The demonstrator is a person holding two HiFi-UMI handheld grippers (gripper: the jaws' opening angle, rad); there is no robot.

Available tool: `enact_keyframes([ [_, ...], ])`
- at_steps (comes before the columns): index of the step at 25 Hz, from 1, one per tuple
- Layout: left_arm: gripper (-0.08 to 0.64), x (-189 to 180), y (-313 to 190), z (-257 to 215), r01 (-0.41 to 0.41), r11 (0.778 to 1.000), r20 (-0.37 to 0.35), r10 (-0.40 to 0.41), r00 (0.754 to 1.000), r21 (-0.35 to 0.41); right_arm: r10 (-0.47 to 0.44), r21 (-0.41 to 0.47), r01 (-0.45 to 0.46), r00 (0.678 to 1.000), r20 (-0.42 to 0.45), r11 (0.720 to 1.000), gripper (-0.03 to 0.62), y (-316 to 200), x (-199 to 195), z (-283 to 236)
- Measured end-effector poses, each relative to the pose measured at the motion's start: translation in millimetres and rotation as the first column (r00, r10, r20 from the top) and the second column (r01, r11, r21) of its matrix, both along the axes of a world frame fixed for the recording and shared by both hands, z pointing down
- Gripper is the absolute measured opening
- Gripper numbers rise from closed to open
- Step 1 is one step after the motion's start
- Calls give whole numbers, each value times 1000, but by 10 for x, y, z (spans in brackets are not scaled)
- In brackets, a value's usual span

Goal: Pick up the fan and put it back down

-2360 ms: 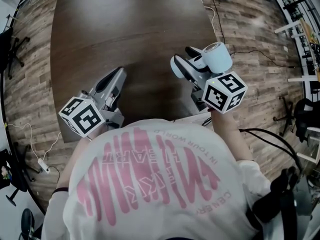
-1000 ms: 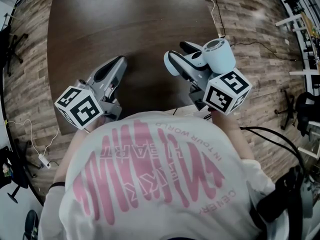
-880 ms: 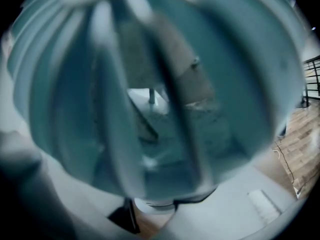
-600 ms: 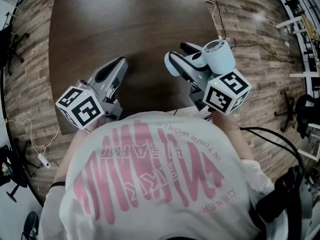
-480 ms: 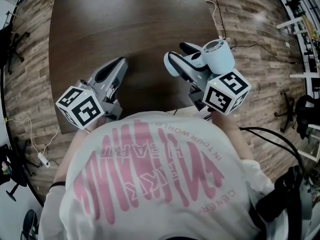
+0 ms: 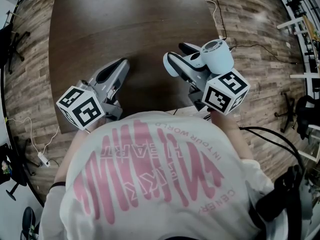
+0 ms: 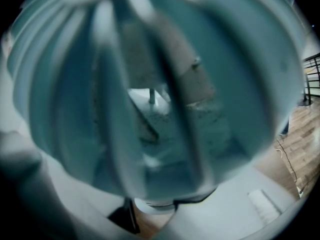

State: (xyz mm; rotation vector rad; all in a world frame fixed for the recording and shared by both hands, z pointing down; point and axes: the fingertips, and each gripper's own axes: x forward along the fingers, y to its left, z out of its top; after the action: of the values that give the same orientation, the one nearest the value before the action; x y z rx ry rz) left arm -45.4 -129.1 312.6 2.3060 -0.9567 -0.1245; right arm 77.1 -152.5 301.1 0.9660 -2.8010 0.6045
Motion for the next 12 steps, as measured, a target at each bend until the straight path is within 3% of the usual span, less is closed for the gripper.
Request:
enact_keyframes([
  [12,15,34,33,38,-33,999,80,30,996,38,-12,4,12,1000,9,1000,206,10,-24,17],
])
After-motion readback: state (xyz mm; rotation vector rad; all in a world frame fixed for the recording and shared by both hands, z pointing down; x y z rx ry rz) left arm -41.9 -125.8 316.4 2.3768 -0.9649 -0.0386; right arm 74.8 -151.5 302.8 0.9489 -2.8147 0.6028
